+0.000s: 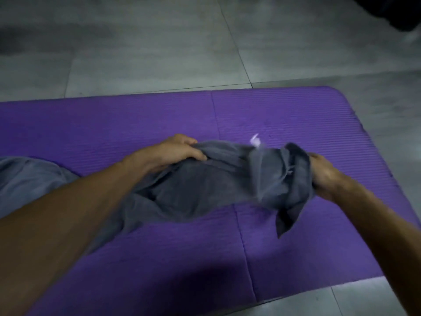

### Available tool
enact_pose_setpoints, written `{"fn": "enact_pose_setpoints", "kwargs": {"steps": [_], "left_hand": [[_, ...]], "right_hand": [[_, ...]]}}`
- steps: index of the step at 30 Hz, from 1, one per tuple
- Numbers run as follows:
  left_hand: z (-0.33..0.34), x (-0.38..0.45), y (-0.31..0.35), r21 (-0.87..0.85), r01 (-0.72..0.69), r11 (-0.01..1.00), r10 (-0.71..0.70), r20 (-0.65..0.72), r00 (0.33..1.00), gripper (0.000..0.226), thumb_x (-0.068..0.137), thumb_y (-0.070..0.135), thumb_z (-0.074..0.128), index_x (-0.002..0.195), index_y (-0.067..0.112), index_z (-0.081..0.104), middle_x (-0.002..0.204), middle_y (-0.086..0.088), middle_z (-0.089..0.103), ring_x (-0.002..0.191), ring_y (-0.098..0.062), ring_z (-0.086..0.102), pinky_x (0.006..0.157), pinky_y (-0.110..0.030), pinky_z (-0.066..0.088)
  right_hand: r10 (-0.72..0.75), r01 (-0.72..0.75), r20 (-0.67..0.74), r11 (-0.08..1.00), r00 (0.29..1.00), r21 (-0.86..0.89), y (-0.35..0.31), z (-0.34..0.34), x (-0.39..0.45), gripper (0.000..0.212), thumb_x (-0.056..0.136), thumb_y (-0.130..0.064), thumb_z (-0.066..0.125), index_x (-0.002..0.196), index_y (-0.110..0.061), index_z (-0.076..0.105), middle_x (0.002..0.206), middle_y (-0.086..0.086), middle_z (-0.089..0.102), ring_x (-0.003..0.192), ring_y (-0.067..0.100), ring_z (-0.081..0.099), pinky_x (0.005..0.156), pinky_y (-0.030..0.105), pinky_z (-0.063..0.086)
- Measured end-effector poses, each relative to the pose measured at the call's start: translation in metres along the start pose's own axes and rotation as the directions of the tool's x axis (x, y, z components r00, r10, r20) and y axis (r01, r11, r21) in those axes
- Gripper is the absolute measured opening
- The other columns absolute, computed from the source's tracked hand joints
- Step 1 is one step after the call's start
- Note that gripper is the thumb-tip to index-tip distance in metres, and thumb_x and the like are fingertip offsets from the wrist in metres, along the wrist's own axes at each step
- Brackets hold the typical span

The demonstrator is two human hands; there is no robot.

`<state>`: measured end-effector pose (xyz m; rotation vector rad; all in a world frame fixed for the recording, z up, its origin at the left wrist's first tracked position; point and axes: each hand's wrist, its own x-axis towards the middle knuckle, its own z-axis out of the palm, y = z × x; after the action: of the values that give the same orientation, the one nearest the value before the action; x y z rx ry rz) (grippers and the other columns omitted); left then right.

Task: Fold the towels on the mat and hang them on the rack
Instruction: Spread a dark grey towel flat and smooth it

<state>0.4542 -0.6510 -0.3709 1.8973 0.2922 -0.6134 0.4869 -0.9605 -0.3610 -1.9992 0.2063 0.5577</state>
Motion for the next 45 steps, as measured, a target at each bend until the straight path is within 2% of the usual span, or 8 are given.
{"fn": "enact_pose_setpoints", "kwargs": {"steps": [10,16,21,27,31,34,38,45], "left_hand": [[0.060,0.044,-0.009,0.505,0.020,0.863,0.109,-0.226,0.968,0.006,0.088,0.026,0.059,0.091,0.021,0.059,0.099,-0.004,0.068,0.097,-0.027,0.062,0.079,-0.037,0.050],[0.055,0.076,0.029,0.585,-0.081,0.807,0.375,-0.403,0.835,0.019,0.099,0.024,0.043,0.111,0.014,0.053,0.108,-0.014,0.063,0.103,-0.036,0.057,0.077,-0.041,0.044],[0.062,0.126,0.083,0.607,-0.070,0.791,0.394,-0.418,0.819,0.029,0.097,0.024,0.048,0.124,0.018,0.053,0.122,-0.012,0.058,0.116,-0.033,0.050,0.090,-0.041,0.039],[0.137,0.061,0.043,0.735,-0.285,0.615,0.576,-0.173,0.799,0.033,0.087,0.027,0.056,0.117,0.015,0.059,0.120,-0.008,0.054,0.113,-0.029,0.051,0.094,-0.043,0.038],[0.168,0.000,0.000,0.787,-0.465,0.405,0.717,0.043,0.696,0.034,0.083,0.042,0.048,0.096,0.017,0.066,0.104,-0.002,0.059,0.096,-0.022,0.053,0.080,-0.035,0.035],[0.179,-0.016,-0.017,0.856,-0.461,0.235,0.635,0.224,0.739,0.051,0.080,0.055,0.046,0.109,0.018,0.067,0.104,0.001,0.063,0.095,-0.020,0.055,0.079,-0.035,0.034],[0.178,-0.009,-0.002,0.897,-0.316,0.310,0.457,0.152,0.877,0.057,0.080,0.059,0.047,0.123,0.022,0.057,0.114,0.002,0.061,0.106,-0.023,0.054,0.086,-0.038,0.037],[0.221,-0.044,0.020,0.762,-0.505,0.405,0.502,0.277,0.820,0.028,0.085,0.018,0.049,0.112,0.018,0.056,0.110,-0.002,0.062,0.105,-0.024,0.057,0.080,-0.035,0.045]], "right_hand": [[0.037,-0.155,-0.291,0.906,0.956,-0.394,0.034,-0.006,0.057,0.083,0.078,-0.052,0.072,0.139,-0.006,0.040,0.128,0.016,0.055,0.124,0.033,0.051,0.099,0.040,0.043],[-0.019,-0.075,-0.497,0.983,0.867,-0.168,0.030,-0.051,0.099,0.026,0.062,-0.033,0.049,0.062,-0.010,0.061,0.069,0.012,0.057,0.072,0.020,0.053,0.073,0.044,0.050],[0.063,-0.224,-0.620,0.957,0.782,-0.185,0.052,-0.100,0.114,0.044,0.076,-0.033,0.063,0.111,-0.005,0.064,0.102,0.021,0.065,0.098,0.030,0.063,0.092,0.047,0.050],[-0.449,0.222,-0.272,0.778,0.851,-0.588,0.069,-0.047,0.022,0.034,0.082,-0.044,0.064,0.093,-0.012,0.062,0.089,0.008,0.064,0.084,0.027,0.059,0.078,0.037,0.045],[-0.400,0.375,0.150,0.575,0.904,-0.727,0.087,-0.023,-0.013,0.036,0.075,-0.044,0.071,0.101,-0.019,0.064,0.098,-0.002,0.060,0.093,0.022,0.059,0.080,0.036,0.047],[-0.370,0.200,-0.220,0.813,0.902,-0.547,0.094,-0.040,-0.018,0.004,0.084,-0.020,0.059,0.083,-0.016,0.060,0.082,0.007,0.063,0.078,0.026,0.063,0.073,0.038,0.051],[0.278,-0.011,-0.552,0.900,0.786,0.437,0.091,-0.084,-0.037,0.012,0.096,-0.008,0.049,0.086,-0.013,0.045,0.066,0.016,0.054,0.035,0.013,0.055,0.041,0.027,0.053],[0.471,-0.321,-0.635,0.882,0.613,0.345,0.150,-0.136,-0.075,0.028,0.083,-0.009,0.066,0.105,0.006,0.057,0.096,0.026,0.062,0.064,0.023,0.069,0.057,0.034,0.057]]}}
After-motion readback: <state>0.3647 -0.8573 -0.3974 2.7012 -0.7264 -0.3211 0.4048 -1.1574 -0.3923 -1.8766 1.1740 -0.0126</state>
